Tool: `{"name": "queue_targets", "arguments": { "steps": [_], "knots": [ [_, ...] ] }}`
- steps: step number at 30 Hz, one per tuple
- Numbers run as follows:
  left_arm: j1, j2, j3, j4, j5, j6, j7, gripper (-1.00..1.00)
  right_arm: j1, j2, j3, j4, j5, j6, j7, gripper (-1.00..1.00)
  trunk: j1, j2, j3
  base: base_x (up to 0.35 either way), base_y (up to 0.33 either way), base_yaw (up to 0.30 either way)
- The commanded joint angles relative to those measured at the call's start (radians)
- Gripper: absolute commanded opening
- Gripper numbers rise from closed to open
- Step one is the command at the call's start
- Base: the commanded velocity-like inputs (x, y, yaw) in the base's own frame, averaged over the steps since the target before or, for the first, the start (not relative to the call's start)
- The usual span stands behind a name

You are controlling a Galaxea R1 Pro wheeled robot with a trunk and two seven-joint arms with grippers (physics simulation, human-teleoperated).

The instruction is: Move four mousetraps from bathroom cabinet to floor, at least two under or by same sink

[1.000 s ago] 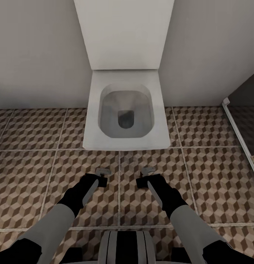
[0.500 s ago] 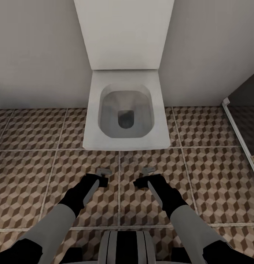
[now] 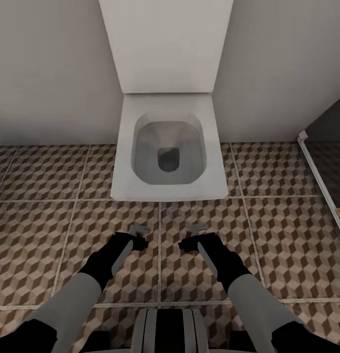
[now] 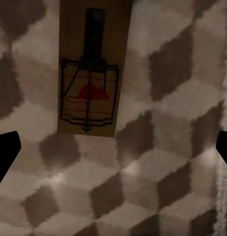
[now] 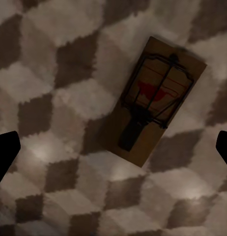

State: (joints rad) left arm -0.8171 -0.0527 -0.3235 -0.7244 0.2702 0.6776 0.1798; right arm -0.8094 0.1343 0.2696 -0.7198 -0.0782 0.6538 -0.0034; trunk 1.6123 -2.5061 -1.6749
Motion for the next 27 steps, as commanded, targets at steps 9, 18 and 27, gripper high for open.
{"name": "queue_targets", "arguments": {
  "steps": [9,18,27],
  "knots": [
    [0.0,0.001,-0.003,-0.001,0.011,0.003,0.011,1.0,0.0,-0.001,0.002,-0.001,-0.008,0.004,-0.003,1.0,0.0,0.0,-0.001,-0.031,0.0,0.0],
    [0.0,0.001,-0.003,0.0,0.011,0.003,0.013,1.0,0.0,0.0,0.002,-0.001,-0.008,0.004,-0.003,1.0,0.0,0.0,-0.001,-0.278,0.0,0.0],
    [0.001,0.001,-0.003,0.0,0.011,0.003,0.012,1.0,0.0,0.0,0.003,-0.001,-0.008,0.004,-0.003,1.0,0.0,0.0,-0.001,-0.33,0.0,0.0]
  ]
}}
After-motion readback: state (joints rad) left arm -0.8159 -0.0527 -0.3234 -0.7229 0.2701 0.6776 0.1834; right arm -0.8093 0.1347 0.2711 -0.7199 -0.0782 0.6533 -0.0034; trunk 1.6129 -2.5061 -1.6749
